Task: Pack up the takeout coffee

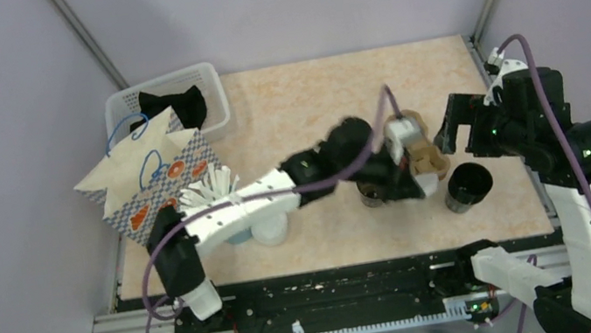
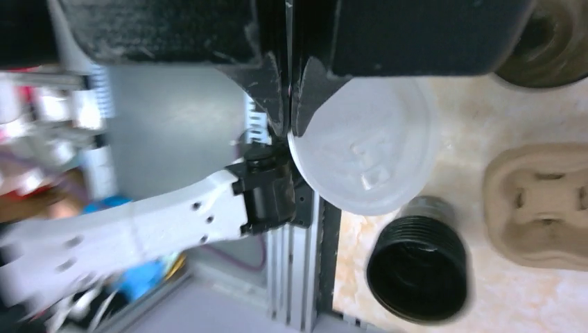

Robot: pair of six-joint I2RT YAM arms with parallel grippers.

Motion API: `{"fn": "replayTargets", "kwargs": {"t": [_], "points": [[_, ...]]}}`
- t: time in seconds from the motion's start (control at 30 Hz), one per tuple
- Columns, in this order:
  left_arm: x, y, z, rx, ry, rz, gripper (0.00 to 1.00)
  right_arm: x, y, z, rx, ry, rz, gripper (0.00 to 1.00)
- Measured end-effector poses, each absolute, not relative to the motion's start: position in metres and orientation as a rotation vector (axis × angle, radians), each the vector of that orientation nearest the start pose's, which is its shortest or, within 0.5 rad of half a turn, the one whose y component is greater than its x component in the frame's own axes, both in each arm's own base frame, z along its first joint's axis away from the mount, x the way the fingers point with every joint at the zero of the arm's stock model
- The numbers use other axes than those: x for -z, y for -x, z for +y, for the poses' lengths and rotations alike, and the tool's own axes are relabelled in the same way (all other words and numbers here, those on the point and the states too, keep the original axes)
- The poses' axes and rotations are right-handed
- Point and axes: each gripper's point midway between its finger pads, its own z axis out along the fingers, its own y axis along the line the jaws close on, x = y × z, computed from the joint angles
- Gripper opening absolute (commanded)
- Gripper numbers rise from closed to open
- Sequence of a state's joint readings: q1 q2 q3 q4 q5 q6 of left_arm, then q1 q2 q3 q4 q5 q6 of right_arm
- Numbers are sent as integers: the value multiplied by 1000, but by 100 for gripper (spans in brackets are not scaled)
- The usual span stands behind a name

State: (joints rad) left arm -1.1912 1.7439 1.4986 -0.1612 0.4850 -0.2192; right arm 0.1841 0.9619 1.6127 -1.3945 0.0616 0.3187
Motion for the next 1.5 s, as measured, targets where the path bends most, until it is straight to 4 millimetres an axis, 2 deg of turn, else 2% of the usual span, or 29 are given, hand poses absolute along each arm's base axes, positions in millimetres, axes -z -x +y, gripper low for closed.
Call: {"fn": "replayTargets", "kwargs": {"t": [0.03, 0.07, 0.13, 0.17, 0.23, 0.33, 0.43, 0.57, 0.73, 0.8, 1.13, 1.33, 1.5], "points": [[-273, -119, -493, 1443, -1237, 1783, 0, -331, -183, 41, -219, -173, 2300, 99], [-292, -135, -482, 1521, -1150, 1802, 0, -334, -184, 49, -276, -149, 2289, 99], [-319, -171, -454, 1677, -953, 1836, 0, -338, -190, 67, -390, -106, 2258, 99], [-323, -190, -438, 1737, -845, 1867, 0, -339, -192, 74, -438, -91, 2248, 99], [-315, -220, -410, 1844, -631, 1950, 0, -341, -198, 93, -561, -55, 2222, 97], [-290, -238, -385, 1981, -360, 2113, 0, -342, -207, 118, -728, -6, 2183, 98], [-291, -247, -374, 2099, -181, 2190, 0, -339, -216, 140, -868, 54, 2161, 99], [-314, -253, -364, 2243, -53, 2164, 0, -331, -224, 169, -971, 141, 2172, 99], [-325, -258, -358, 2346, 27, 2140, 0, -313, -228, 218, -1007, 278, 2223, 98], [-325, -261, -357, 2362, 58, 2144, 0, -305, -231, 227, -983, 283, 2251, 98], [-312, -267, -353, 2382, 202, 2162, 0, -297, -239, 226, -846, 253, 2250, 98], [-315, -268, -353, 2389, 213, 2149, 0, -295, -240, 235, -842, 282, 2244, 98], [-316, -268, -353, 2392, 217, 2143, 0, -292, -243, 235, -823, 276, 2249, 97]]}}
